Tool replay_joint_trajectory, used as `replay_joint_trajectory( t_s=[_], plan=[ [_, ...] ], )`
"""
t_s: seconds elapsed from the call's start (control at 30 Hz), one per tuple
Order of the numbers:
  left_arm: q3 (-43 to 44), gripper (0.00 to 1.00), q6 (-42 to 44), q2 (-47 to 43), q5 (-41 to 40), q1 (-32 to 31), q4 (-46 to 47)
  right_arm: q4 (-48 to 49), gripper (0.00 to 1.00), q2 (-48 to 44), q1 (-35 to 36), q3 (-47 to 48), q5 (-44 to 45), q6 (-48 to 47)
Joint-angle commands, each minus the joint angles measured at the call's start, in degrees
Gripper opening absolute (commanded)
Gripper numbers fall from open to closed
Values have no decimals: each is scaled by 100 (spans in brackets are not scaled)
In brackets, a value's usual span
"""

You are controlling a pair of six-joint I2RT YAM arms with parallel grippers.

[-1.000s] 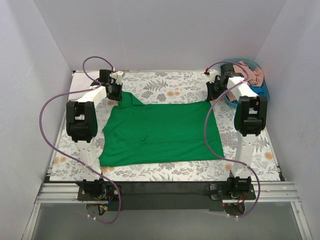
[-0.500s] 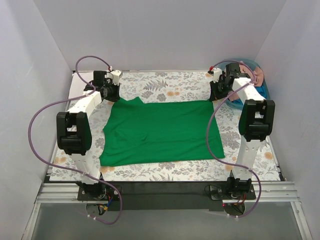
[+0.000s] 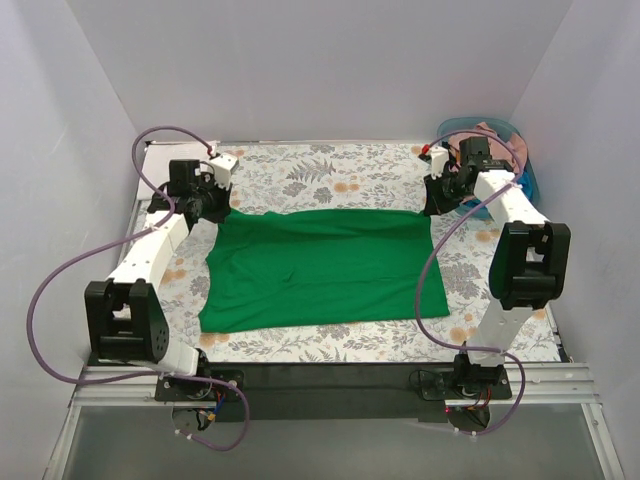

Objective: Fold and stack the t-shirts
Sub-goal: Fold the tshirt

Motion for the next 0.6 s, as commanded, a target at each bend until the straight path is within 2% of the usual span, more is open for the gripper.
replay_joint_trajectory(
  t_s=[0.0,0.23,0.57],
  plan=[
    [-271,0,171,-609,60,44,-311,-83,1,-378,-25,-250,-18,-250],
    [-684,0,286,-1312,78,44,-838,-136,1,-765,-16,-690,-35,-329],
    [-1369,0,312,-1727,69,44,-1322,-136,1,-1038,-25,-1366,17,-505]
  ],
)
